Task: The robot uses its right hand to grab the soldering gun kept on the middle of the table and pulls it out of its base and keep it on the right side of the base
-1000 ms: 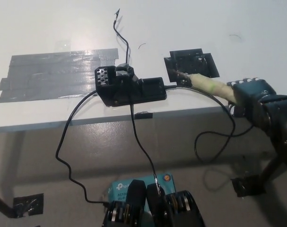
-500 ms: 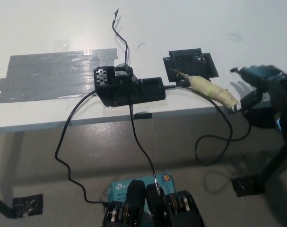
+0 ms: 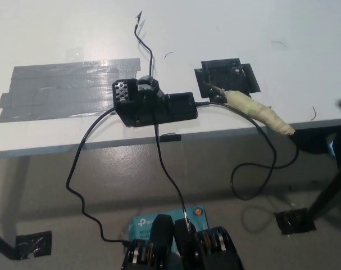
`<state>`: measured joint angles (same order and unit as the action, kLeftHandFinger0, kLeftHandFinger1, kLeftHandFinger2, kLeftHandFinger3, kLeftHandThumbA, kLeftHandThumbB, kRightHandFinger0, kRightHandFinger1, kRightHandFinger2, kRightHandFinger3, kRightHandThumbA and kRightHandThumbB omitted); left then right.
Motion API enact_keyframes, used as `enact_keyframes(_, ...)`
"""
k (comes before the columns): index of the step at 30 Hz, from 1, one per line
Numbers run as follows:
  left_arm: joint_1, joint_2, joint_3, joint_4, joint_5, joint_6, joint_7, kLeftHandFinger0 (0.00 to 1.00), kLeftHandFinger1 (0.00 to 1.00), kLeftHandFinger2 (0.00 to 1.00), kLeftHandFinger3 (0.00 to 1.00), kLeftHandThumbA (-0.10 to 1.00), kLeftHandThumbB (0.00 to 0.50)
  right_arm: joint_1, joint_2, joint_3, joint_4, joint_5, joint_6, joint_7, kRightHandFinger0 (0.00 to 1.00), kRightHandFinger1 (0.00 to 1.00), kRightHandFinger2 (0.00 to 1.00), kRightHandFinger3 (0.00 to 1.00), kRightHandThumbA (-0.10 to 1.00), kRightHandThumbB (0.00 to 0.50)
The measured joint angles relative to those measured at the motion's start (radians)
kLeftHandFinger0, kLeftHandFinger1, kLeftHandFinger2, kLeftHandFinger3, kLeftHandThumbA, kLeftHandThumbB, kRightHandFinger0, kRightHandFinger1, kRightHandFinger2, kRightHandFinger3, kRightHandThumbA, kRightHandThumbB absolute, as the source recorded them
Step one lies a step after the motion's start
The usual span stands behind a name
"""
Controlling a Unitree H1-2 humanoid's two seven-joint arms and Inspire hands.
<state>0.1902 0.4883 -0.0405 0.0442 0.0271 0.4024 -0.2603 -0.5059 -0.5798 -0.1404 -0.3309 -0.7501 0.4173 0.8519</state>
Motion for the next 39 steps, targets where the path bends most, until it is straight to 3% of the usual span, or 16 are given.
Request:
enact_keyframes(1, 0.0, 0.0, 0.0, 0.002, 0.0, 0.0, 0.0, 0.85, 0.75, 0.99, 1.0, 0.74, 0.17, 0.029, 0.007, -0.033, -0.019, 0.006, 0.002, 0.0, 1.0, 1.0, 1.0, 1.0, 0.49, 0.205)
enact_keyframes(3, 0.0, 0.0, 0.0, 0.006, 0.0, 0.0, 0.0, 0.87, 0.77, 0.99, 1.0, 0.75, 0.168, 0.109, 0.028, -0.124, -0.06, 0.028, 0.006, -0.001, 1.0, 1.0, 1.0, 1.0, 0.38, 0.164)
enact_keyframes(6, 0.0, 0.0, 0.0, 0.013, 0.0, 0.0, 0.0, 0.89, 0.77, 0.99, 1.0, 0.77, 0.162, 0.251, 0.085, -0.259, -0.1, 0.075, 0.011, -0.021, 1.0, 1.0, 1.0, 1.0, 0.39, 0.095)
enact_keyframes(7, 0.001, 0.0, 0.0, 0.014, 0.0, 0.0, 0.0, 0.88, 0.76, 0.99, 1.0, 0.76, 0.163, 0.304, 0.116, -0.306, -0.103, 0.097, 0.009, -0.039, 1.0, 1.0, 1.0, 1.0, 0.31, 0.087)
enact_keyframes(9, 0.004, 0.001, 0.0, 0.017, 0.0, 0.0, 0.0, 0.88, 0.75, 0.98, 1.0, 0.75, 0.165, 0.399, 0.19, -0.385, -0.09, 0.132, 0.0, -0.078, 1.0, 1.0, 1.0, 1.0, 0.38, 0.075)
enact_keyframes(10, 0.005, 0.0, 0.0, 0.017, 0.0, 0.0, 0.0, 0.88, 0.74, 0.98, 1.0, 0.73, 0.155, 0.435, 0.223, -0.409, -0.075, 0.144, -0.006, -0.095, 1.0, 1.0, 1.0, 1.0, 0.24, 0.034)
enact_keyframes(17, 0.003, -0.001, 0.001, 0.015, -0.001, 0.0, -0.001, 0.87, 0.77, 0.97, 1.0, 0.71, 0.132, 0.602, 0.378, -0.51, 0.183, 0.263, -0.057, -0.216, 1.0, 1.0, 1.0, 1.0, 0.14, 0.06)
enact_keyframes(19, -0.002, 0.001, 0.005, 0.015, -0.001, 0.0, -0.001, 0.88, 0.78, 1.0, 1.0, 0.72, 0.147, 0.606, 0.379, -0.508, 0.218, 0.293, -0.057, -0.234, 1.0, 1.0, 1.0, 1.0, 0.17, 0.055)
enact_keyframes(21, -0.009, 0.002, 0.009, 0.011, -0.001, 0.001, -0.002, 0.86, 0.76, 0.99, 1.0, 0.72, 0.166, 0.603, 0.369, -0.501, 0.235, 0.322, -0.057, -0.249, 0.87, 0.98, 1.0, 1.0, 0.18, 0.055)
enact_keyframes(22, -0.013, 0.002, 0.011, 0.005, -0.002, 0.001, -0.003, 0.86, 0.75, 0.98, 1.0, 0.71, 0.169, 0.602, 0.357, -0.488, 0.239, 0.338, -0.058, -0.258, 0.79, 0.9, 1.0, 1.0, 0.18, 0.056)
enact_keyframes(24, -0.014, 0.002, 0.011, -0.007, -0.002, 0.001, -0.003, 0.85, 0.75, 0.99, 1.0, 0.72, 0.146, 0.607, 0.332, -0.463, 0.24, 0.356, -0.063, -0.267, 0.76, 0.83, 0.98, 1.0, 0.21, 0.075)
enact_keyframes(27, -0.013, 0.001, 0.011, -0.01, -0.002, 0.001, -0.004, 0.86, 0.77, 1.0, 1.0, 0.73, 0.154, 0.625, 0.287, -0.422, 0.24, 0.388, -0.078, -0.275, 0.83, 0.89, 1.0, 1.0, 0.26, 0.082)
enact_keyframes(33, -0.012, 0.002, 0.011, -0.011, -0.001, 0.003, -0.009, 0.91, 0.79, 1.0, 1.0, 0.74, 0.16, 0.658, 0.239, -0.356, 0.244, 0.426, -0.081, -0.295, 0.8, 0.83, 0.9, 1.0, 0.25, 0.059)
enact_keyframes(36, -0.012, 0.002, 0.011, -0.011, -0.001, 0.003, -0.012, 0.87, 0.77, 1.0, 1.0, 0.73, 0.156, 0.671, 0.218, -0.323, 0.245, 0.441, -0.081, -0.302, 0.79, 0.81, 0.88, 1.0, 0.24, 0.064)
enact_keyframes(39, -0.005, 0.002, 0.011, -0.011, -0.001, 0.002, -0.014, 0.83, 0.73, 0.99, 1.0, 0.71, 0.157, 0.69, 0.187, -0.287, 0.245, 0.456, -0.078, -0.302, 0.76, 0.82, 0.92, 1.0, 0.33, 0.102)
